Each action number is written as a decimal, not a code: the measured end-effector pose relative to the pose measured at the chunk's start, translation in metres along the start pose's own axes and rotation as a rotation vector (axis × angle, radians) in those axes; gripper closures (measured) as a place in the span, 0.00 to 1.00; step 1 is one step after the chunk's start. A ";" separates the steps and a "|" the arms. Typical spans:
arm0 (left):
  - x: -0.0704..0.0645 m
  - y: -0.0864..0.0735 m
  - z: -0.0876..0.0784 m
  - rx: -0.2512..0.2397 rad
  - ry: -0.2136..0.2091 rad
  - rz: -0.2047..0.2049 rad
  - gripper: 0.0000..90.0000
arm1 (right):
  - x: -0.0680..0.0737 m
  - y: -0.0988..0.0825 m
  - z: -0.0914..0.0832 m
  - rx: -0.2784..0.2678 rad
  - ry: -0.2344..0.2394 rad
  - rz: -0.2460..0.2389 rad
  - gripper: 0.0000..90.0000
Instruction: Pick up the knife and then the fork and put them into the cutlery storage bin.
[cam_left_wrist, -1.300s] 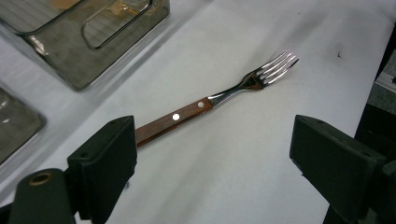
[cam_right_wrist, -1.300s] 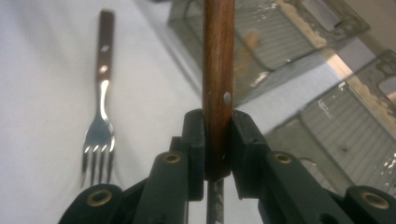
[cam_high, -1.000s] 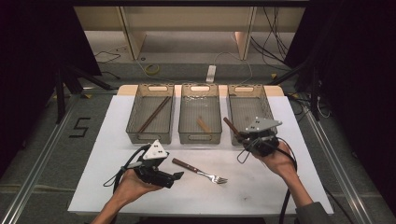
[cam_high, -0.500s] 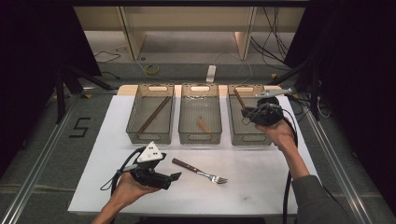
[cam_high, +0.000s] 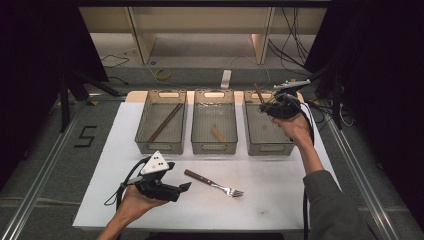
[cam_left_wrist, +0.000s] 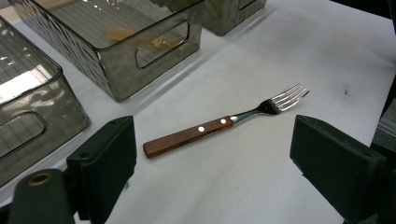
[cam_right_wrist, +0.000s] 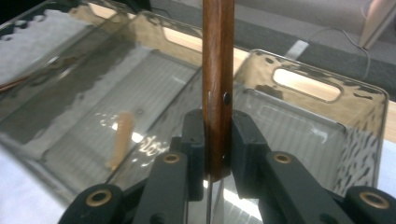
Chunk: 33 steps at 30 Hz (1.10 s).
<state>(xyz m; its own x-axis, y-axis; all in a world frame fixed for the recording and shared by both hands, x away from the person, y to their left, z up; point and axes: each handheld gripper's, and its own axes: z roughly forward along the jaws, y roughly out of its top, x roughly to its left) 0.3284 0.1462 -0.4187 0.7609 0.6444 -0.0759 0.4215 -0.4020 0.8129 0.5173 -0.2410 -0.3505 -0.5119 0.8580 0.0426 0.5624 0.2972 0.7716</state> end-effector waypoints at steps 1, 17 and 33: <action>0.000 0.000 0.000 0.000 0.001 0.002 0.15 | -0.001 0.001 0.002 0.003 -0.006 0.008 0.86; -0.003 -0.002 0.006 0.027 -0.010 0.013 0.15 | -0.017 0.005 0.025 0.010 -0.030 0.123 0.86; -0.004 -0.003 0.007 0.039 -0.011 0.026 0.15 | -0.016 -0.002 0.042 0.045 -0.047 0.155 0.86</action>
<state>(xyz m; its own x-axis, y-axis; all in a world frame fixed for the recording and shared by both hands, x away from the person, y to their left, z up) 0.3275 0.1395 -0.4248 0.7772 0.6262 -0.0616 0.4203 -0.4438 0.7914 0.5514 -0.2379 -0.3797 -0.3864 0.9133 0.1288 0.6613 0.1769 0.7290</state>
